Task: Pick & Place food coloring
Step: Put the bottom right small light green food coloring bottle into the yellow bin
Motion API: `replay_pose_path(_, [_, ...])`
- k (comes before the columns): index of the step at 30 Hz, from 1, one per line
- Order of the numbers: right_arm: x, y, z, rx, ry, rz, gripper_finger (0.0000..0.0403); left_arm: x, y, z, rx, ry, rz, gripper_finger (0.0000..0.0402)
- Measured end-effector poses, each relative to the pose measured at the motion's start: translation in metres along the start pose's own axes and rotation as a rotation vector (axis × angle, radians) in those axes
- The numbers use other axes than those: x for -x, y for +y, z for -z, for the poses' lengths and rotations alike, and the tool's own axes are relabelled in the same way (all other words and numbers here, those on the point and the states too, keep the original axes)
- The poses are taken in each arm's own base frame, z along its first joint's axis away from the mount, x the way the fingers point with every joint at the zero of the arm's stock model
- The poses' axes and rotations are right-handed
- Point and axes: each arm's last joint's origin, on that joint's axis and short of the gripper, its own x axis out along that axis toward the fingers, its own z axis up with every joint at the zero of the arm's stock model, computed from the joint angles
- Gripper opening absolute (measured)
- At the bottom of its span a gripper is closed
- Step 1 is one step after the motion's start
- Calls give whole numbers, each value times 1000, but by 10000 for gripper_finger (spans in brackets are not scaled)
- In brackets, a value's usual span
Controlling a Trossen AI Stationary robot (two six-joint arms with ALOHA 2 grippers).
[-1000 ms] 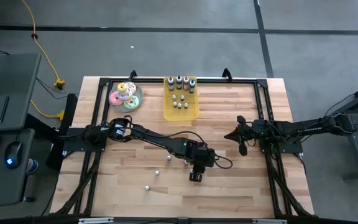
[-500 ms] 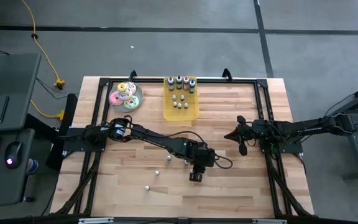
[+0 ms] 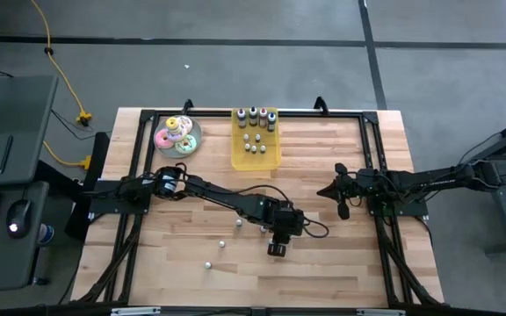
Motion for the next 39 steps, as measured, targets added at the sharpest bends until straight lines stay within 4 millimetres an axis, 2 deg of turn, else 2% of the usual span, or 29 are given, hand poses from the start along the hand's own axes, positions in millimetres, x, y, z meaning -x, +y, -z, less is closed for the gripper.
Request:
replay_pose_path(10, [0, 0, 0, 0, 1, 0, 0, 0, 2, -1, 31, -5, 19, 40])
replay_pose_path(22, [0, 0, 0, 0, 0, 0, 0, 6, 3, -5, 39, 7, 5, 36])
replay_pose_path(28, [0, 0, 0, 0, 0, 0, 0, 30, 7, -24, 122, 6, -34, 36])
replay_pose_path(33, [0, 0, 0, 0, 0, -1, 0, 61, 12, -39, 239, 24, -74, 36])
replay_pose_path(39, [0, 0, 0, 0, 0, 0, 0, 93, 18, -46, 431, 58, -134, 35])
